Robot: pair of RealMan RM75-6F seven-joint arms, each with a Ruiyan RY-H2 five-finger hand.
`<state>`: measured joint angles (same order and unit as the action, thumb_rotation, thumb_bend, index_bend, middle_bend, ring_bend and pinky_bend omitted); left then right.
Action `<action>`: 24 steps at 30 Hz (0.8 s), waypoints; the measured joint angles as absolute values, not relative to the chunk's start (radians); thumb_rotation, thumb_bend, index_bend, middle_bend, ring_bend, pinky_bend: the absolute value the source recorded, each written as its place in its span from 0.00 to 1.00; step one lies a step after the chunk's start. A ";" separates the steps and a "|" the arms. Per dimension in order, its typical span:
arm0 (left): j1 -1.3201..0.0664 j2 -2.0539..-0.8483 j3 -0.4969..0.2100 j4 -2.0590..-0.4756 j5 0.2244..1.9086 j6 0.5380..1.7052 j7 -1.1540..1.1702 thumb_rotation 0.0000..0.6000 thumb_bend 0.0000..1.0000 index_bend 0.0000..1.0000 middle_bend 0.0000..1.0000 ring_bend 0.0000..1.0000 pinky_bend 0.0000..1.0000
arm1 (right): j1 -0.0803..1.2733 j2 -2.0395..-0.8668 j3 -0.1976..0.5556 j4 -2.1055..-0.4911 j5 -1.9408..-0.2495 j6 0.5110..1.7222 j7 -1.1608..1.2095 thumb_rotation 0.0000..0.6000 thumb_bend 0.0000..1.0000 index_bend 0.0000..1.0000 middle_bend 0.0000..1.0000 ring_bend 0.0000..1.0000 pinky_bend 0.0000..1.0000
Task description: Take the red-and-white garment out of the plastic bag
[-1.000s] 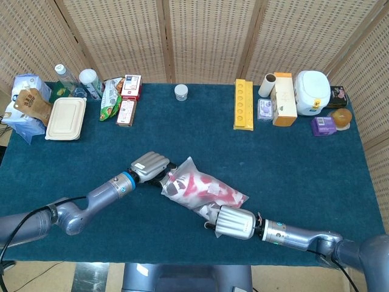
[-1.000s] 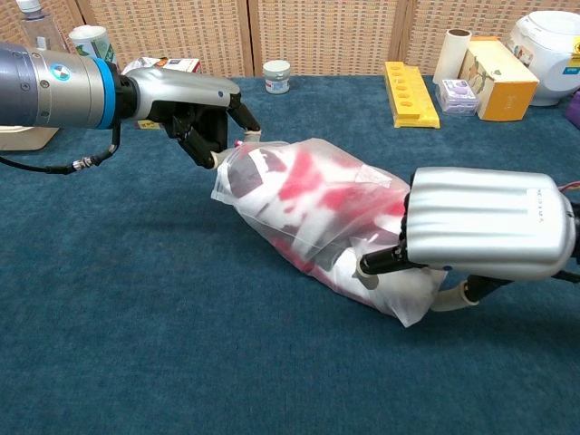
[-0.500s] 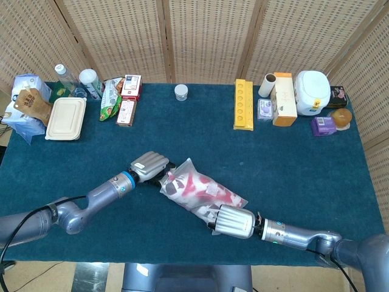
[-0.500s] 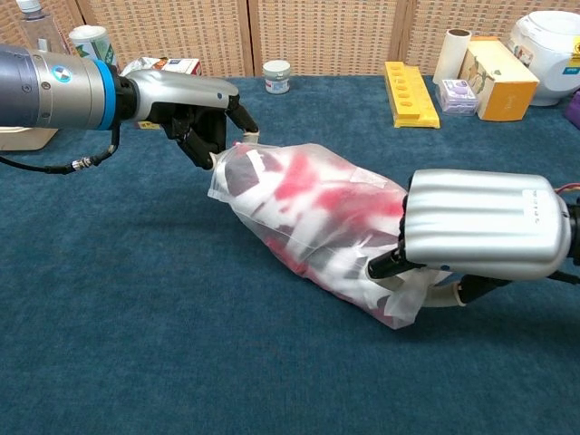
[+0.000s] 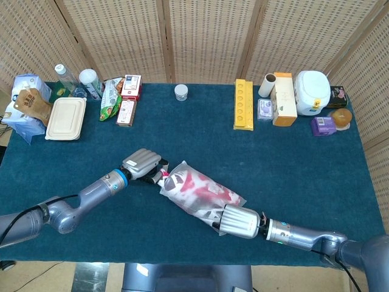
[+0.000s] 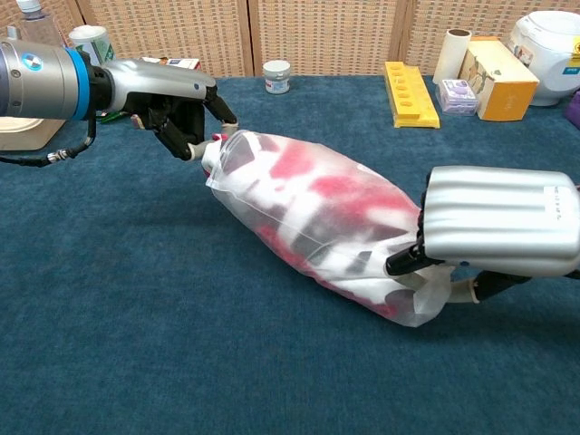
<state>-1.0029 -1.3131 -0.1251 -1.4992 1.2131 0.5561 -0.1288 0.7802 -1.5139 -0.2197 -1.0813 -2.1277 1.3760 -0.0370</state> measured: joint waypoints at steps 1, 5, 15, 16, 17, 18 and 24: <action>-1.000 -1.309 -0.124 -1.501 1.216 0.557 -0.132 0.98 0.55 0.62 1.00 1.00 1.00 | 0.778 -1.511 -0.220 -1.081 -2.125 1.375 -0.037 1.00 0.43 0.74 0.97 1.00 1.00; -0.990 -1.298 -0.122 -1.504 1.225 0.561 -0.145 0.99 0.56 0.62 1.00 1.00 1.00 | 0.772 -1.502 -0.222 -1.081 -2.116 1.375 -0.037 1.00 0.43 0.74 0.97 1.00 1.00; -0.965 -1.271 -0.122 -1.493 1.246 0.572 -0.189 0.99 0.56 0.62 1.00 1.00 1.00 | 0.735 -1.461 -0.226 -1.058 -2.075 1.385 -0.024 1.00 0.43 0.76 0.98 1.00 1.00; -0.963 -1.267 -0.122 -1.492 1.248 0.573 -0.192 0.99 0.56 0.62 1.00 1.00 1.00 | 0.732 -1.459 -0.226 -1.055 -2.072 1.386 -0.023 1.00 0.43 0.76 0.98 1.00 1.00; -0.961 -1.264 -0.122 -1.491 1.251 0.573 -0.196 0.98 0.56 0.62 1.00 1.00 1.00 | 0.730 -1.457 -0.226 -1.053 -2.070 1.387 -0.022 1.00 0.43 0.76 0.98 1.00 1.00; -0.959 -1.260 -0.122 -1.491 1.253 0.574 -0.198 0.98 0.56 0.62 1.00 1.00 1.00 | 0.728 -1.456 -0.226 -1.052 -2.068 1.387 -0.021 1.00 0.43 0.76 0.98 1.00 1.00; -0.942 -1.232 -0.122 -1.494 1.263 0.588 -0.215 0.98 0.56 0.62 1.00 1.00 1.00 | 0.711 -1.447 -0.227 -1.040 -2.049 1.384 -0.014 1.00 0.43 0.76 0.98 1.00 1.00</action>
